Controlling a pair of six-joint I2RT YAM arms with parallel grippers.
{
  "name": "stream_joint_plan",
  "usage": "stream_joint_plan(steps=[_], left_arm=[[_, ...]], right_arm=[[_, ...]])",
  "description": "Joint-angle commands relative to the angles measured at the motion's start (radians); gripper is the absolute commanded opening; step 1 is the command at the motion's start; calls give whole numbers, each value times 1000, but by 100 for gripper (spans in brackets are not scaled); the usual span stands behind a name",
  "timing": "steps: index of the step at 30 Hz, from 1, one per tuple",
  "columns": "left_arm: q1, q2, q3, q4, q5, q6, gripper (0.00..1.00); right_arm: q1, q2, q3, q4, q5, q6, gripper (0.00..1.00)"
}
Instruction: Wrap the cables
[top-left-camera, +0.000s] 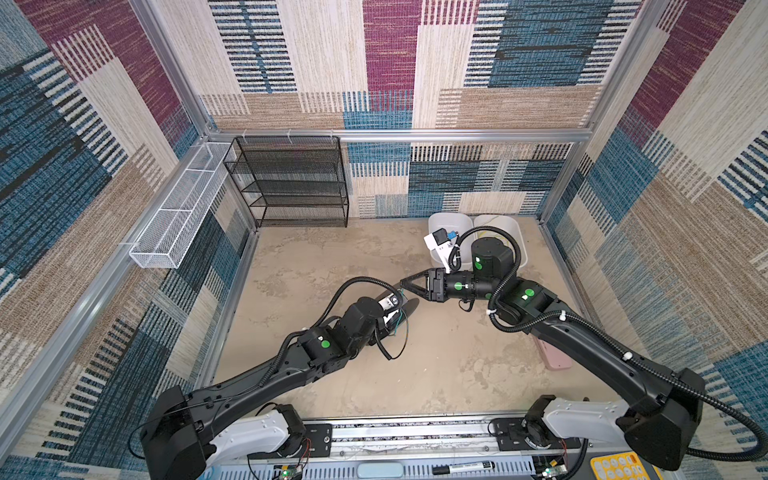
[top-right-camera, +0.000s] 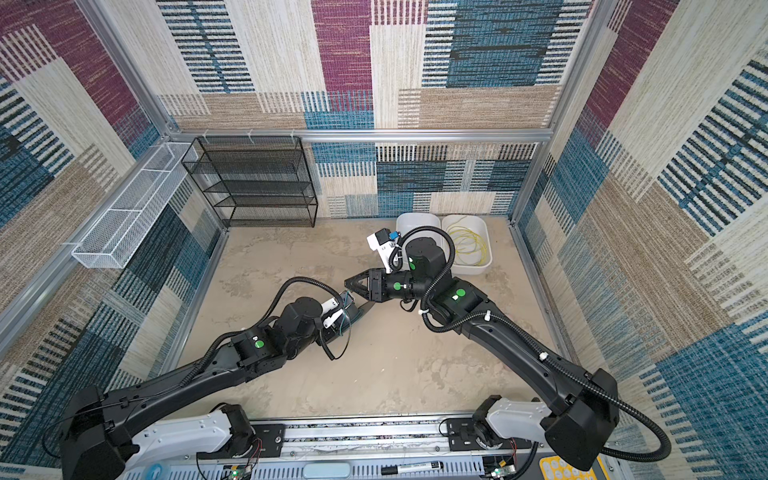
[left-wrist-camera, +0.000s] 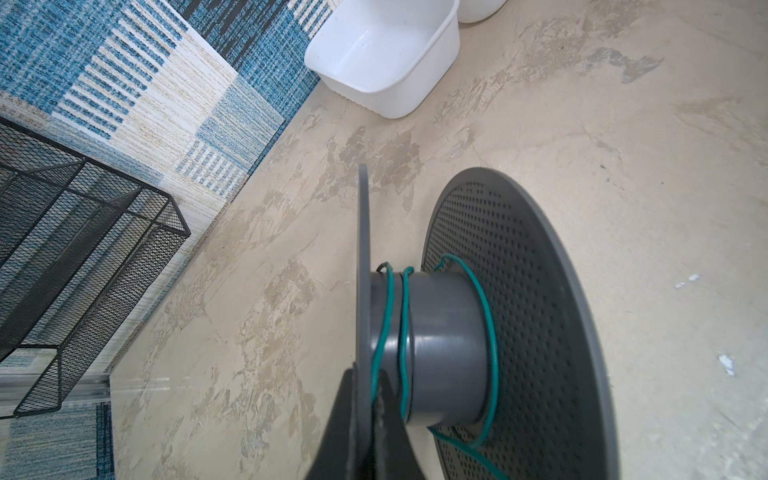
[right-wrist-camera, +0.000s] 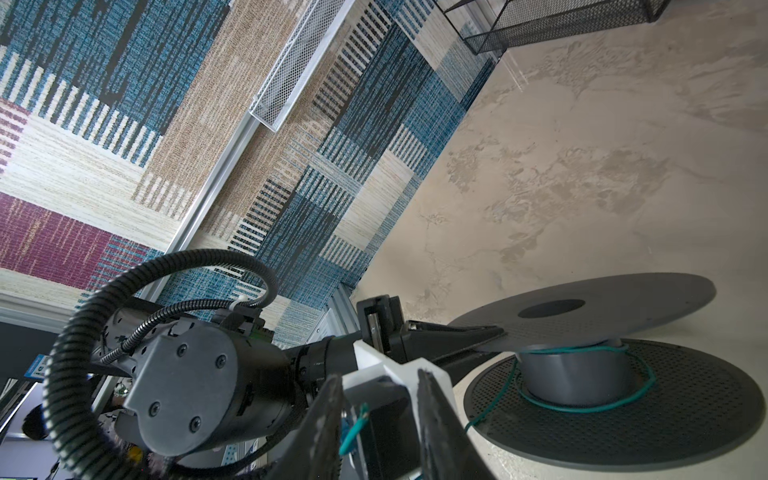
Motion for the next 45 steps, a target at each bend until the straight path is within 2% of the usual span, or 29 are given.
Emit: stream_joint_plan(steps=[1,10,21,31,45], left_arm=[[0,6,2,-88,15,-7,0],[1,11,8,-92,14,-9,0],[0,14,8,-95,11,-9,0],[1,15,9,-95,9,-8,0],[1,15,12,-100,6,-9,0]], right_arm=[[4,-6,3,14,6,-8,33],[14,-2,11,-6,20,-21,31],[24,2,16,-1,19,-24,23],[31,2,7,-6,18,-29,22],[32,-25,-8,8,27,-19,0]])
